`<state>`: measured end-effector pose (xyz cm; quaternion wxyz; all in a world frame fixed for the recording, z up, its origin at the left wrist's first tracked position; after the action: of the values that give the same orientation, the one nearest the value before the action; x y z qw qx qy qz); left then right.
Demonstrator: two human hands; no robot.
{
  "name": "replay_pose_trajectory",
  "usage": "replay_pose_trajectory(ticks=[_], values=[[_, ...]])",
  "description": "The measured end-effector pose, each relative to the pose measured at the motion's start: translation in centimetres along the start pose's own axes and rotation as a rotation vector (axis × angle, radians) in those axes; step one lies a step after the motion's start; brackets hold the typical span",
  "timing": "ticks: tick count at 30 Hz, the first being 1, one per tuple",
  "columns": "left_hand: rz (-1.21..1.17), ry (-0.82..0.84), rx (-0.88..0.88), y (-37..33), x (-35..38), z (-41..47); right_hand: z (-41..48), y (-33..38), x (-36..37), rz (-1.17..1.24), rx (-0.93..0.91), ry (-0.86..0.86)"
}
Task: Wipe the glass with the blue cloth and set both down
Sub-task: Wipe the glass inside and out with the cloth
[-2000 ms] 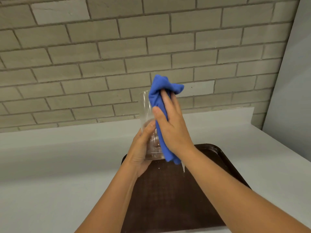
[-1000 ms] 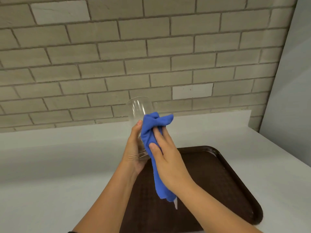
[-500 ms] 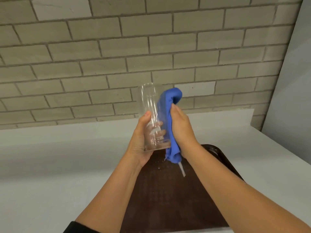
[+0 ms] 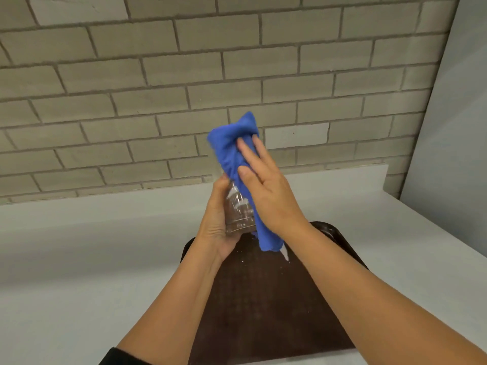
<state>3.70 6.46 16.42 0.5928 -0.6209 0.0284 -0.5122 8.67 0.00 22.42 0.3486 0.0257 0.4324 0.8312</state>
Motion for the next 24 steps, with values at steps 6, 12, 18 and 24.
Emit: replay_pose_trajectory(ticks=[6,12,18,24], values=[[0.183,-0.097,0.036,0.2,0.1,0.1,-1.5,-3.0,-0.6,0.323,0.266,-0.045],[0.301,-0.272,0.042,0.1,0.2,0.0,-4.6,-3.6,0.1,0.249,0.231,-0.016],[0.206,-0.135,-0.04,1.7,0.4,0.3,-3.4,-0.9,-0.3,-0.016,-0.008,0.017],[0.129,-0.002,-0.016,1.1,1.9,0.2,0.5,0.3,-1.3,0.041,-0.012,0.015]])
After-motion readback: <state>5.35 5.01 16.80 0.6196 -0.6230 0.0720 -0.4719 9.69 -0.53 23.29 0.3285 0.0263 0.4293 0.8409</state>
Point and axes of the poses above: each hand's wrist, its own z-axis towards the middle knuckle, its own x-axis out of the palm, y = z × x, the point moved 7 cm from there along z, towards the middle knuckle, and after that the axes turned 3 degrees about -y, right-handed, at the moved point
